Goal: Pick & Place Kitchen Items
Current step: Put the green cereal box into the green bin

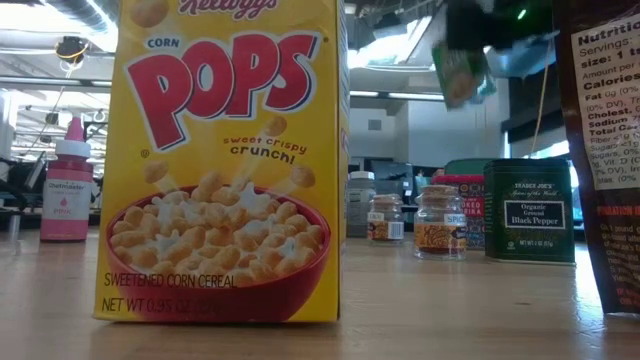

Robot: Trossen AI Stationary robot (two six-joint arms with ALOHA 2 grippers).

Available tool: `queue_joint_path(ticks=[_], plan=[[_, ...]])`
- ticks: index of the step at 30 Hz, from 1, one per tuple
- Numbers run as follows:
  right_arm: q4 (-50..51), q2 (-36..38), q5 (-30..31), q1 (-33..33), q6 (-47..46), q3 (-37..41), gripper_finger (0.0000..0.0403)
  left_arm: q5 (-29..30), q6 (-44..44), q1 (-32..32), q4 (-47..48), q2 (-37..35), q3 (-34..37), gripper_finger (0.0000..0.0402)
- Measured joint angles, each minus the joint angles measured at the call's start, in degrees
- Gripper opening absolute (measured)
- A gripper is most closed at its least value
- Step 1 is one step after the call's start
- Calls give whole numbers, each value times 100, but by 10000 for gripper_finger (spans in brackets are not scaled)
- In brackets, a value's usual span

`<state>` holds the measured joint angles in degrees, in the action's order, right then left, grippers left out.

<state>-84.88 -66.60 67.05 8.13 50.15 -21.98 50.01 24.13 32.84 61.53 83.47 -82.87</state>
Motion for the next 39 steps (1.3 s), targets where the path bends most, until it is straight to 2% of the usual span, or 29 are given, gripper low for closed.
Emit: queue_joint_path(ticks=[4, 7, 9, 12, 16, 22, 31, 39], plan=[[245, 141, -999, 1022, 134, 0, 109, 566, -283, -127, -9, -12, 0, 198], [434, 175, -1960, 1558, -37, 0, 109, 984, -285, -358, -162, -13, 0, 198], [551, 181, -2623, 1753, -229, -2, 109, 909, -380, -553, -511, -16, 1, 198], [648, 181, -3422, 1861, -528, -2, 109, 180, -1025, -819, -1375, -16, 2, 198], [688, 181, -4197, 1866, -923, -2, 109, -848, -2276, -997, -3044, -4, 223, 198], [868, 181, -4999, 1866, -1286, -4, 109, -1784, -3440, -1314, -5001, -5, 892, 198], [1276, 181, -5365, 1805, -1676, -54, 109, -3207, -3458, -1986, -7468, 64, 1741, 198], [2312, 86, -5708, 1575, -1974, -498, 109, -4285, -3340, -2357, -7858, 575, 1804, 198]])
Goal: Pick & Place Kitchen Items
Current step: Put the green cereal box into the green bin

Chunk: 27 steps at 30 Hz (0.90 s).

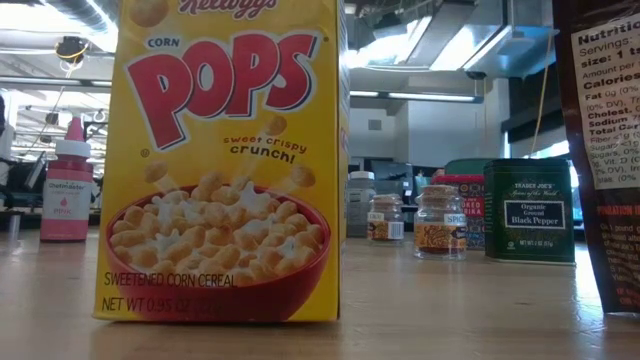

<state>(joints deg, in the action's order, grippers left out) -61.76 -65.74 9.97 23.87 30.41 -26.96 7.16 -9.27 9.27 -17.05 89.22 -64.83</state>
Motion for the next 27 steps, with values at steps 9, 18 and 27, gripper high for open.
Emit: queue_joint_path(ticks=[9, 18, 27], plan=[[111, -107, -91, -28, -105, -125, 109, -634, -3, -48, -100, 84, 1, 198], [281, -122, -96, -52, -92, -125, 109, -650, 132, 49, 201, 84, -10, 198], [341, -122, -17, -58, -62, -123, 109, -446, 301, 119, 359, 84, -19, 199]])
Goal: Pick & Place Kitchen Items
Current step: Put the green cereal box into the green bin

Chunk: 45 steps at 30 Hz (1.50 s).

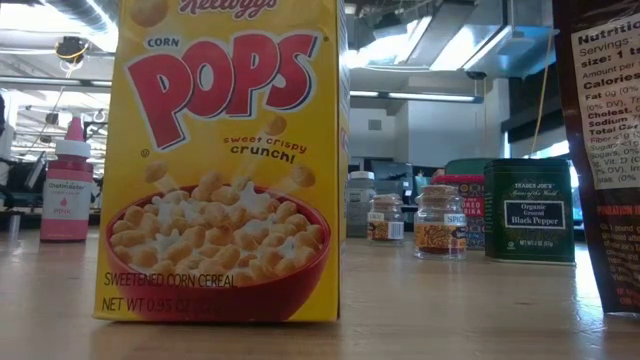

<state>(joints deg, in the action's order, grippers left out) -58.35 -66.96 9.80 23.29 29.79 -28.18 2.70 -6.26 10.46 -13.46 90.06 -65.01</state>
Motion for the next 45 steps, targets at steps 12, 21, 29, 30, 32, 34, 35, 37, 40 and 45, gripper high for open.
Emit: queue_joint_path(ticks=[12, 21, 29, 30, 32, 34, 35, 37, 40, 45], plan=[[18, 0, -16, -4, 65, 0, 109, 124, -693, 333, 49, 71, -2, 209], [59, 2, 175, -17, 132, 0, 109, 1165, -903, 496, -174, 282, -2, 223], [81, 2, 207, -21, 128, 0, 109, 1202, -842, 502, -156, 282, -2, 224], [95, 2, 210, -34, 126, 0, 109, 1209, -858, 502, -131, 282, 0, 224], [103, 2, 212, -51, 117, 0, 109, 1233, -869, 498, -100, 282, 0, 224], [106, 2, 212, -75, 106, 0, 109, 1279, -864, 498, -98, 282, 0, 224], [110, 2, 212, -79, 79, 0, 109, 1282, -872, 498, -93, 282, 0, 224], [110, 2, 212, -81, 62, 0, 109, 1279, -1027, 496, -88, 282, 0, 225], [110, 2, 210, -81, 60, 0, 109, 1274, -1174, 509, -73, 282, 2, 233], [112, 2, 212, -83, 61, 0, 109, 1265, -1073, 509, -74, 282, 4, 257]])
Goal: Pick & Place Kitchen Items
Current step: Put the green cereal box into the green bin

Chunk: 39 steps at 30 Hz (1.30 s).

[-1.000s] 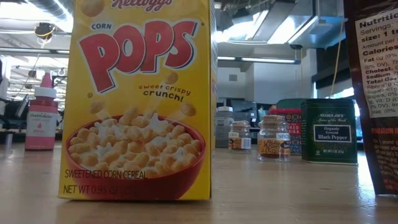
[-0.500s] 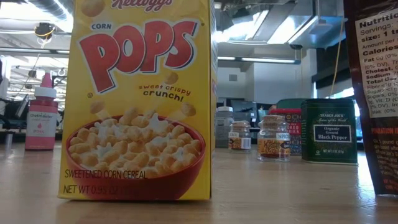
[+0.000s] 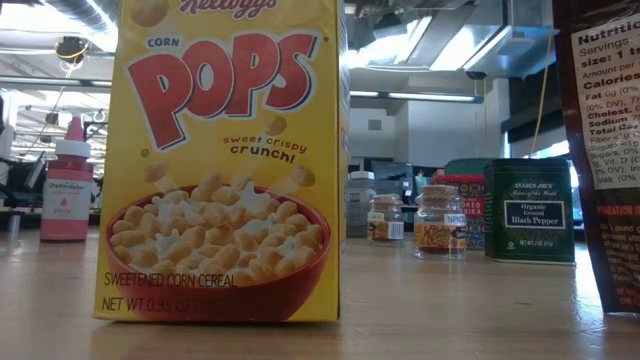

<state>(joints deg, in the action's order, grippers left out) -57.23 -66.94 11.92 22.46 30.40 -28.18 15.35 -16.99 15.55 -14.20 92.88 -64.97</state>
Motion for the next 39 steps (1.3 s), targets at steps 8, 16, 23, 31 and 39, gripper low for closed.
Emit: queue_joint_path(ticks=[8, 16, 23, 31, 39], plan=[[-169, -79, 7, -13, 107, 0, 109, -53, 852, -162, -478, 11, 11, 285], [-263, -142, -82, -9, 203, 0, 109, -65, 871, -208, -515, 65, 9, 286], [-299, -142, -435, -7, 226, -2, 109, -42, 778, -287, -527, 114, 0, 286], [-252, -142, -442, -4, 225, -2, 109, -34, 814, -331, -514, 114, 0, 285], [-170, -142, -444, -4, 226, -2, 109, -192, 782, -366, -513, 111, 0, 264]])
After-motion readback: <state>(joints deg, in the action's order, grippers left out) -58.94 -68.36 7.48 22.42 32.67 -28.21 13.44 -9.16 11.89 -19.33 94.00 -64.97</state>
